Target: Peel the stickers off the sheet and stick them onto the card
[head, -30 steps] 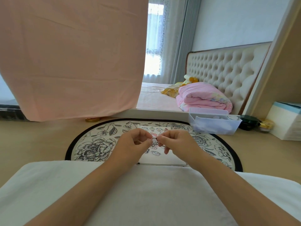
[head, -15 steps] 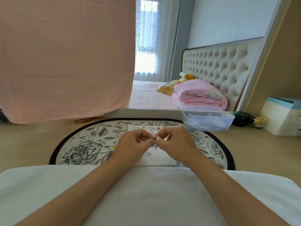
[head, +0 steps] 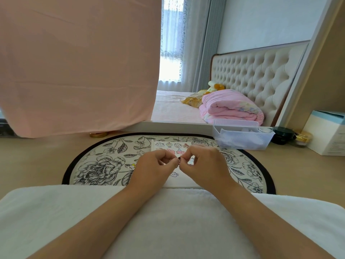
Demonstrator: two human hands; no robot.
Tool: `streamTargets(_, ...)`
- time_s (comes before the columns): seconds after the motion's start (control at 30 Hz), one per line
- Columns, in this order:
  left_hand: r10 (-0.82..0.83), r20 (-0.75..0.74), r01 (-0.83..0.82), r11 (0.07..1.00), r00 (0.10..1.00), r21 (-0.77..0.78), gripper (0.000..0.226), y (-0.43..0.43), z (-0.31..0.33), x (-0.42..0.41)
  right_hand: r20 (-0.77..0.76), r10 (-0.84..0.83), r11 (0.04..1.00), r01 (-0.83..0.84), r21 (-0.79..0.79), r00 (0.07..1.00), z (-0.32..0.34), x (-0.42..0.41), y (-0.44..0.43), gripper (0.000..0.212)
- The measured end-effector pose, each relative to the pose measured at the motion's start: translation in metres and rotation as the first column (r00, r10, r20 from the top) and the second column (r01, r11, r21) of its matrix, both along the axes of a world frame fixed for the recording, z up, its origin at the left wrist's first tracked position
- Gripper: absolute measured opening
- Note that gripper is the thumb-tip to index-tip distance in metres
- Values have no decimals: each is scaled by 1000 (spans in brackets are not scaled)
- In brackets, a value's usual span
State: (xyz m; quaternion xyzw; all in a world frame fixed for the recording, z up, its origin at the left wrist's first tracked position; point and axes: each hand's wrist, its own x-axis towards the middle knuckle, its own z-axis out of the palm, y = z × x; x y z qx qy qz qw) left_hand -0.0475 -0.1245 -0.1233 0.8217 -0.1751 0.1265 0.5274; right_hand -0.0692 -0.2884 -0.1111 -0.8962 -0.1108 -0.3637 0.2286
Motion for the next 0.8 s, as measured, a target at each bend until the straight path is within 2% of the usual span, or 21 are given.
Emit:
streamTargets(0.17, 16, 27, -17, 1000, 1000, 22, 10, 1, -2, 2, 130, -21, 993, 36, -112, 991, -2, 2, 6, 17)
streamTargets(0.23, 32, 23, -32, 999, 999, 19, 9, 3, -3, 3, 111, 14, 995, -3, -100, 994, -2, 3, 5, 14)
streamTargets(0.3, 28, 17, -28, 1000, 999, 6, 11, 4, -2, 4, -31, 80, 994, -77, 74, 996, -1, 2, 4, 12)
streamTargets(0.37, 2, 11, -2, 1000, 1000, -9, 13, 6, -1, 5, -218, 223, 922, -132, 365, 950, 3, 1, 2, 14)
streamTargets(0.43, -49, 9, 49, 999, 999, -18, 13, 8, 1, 4, -317, 325, 845, -123, 521, 891, 5, -1, -2, 19)
streamTargets(0.67, -149, -33, 148, 988, 988, -50, 12, 12, 3, 4, -386, 483, 734, -123, 668, 786, 7, -3, -9, 12)
streamTargets(0.8, -158, -31, 157, 987, 987, -31, 11, 13, 3, 4, -394, 485, 752, -142, 644, 780, 8, -3, -8, 12)
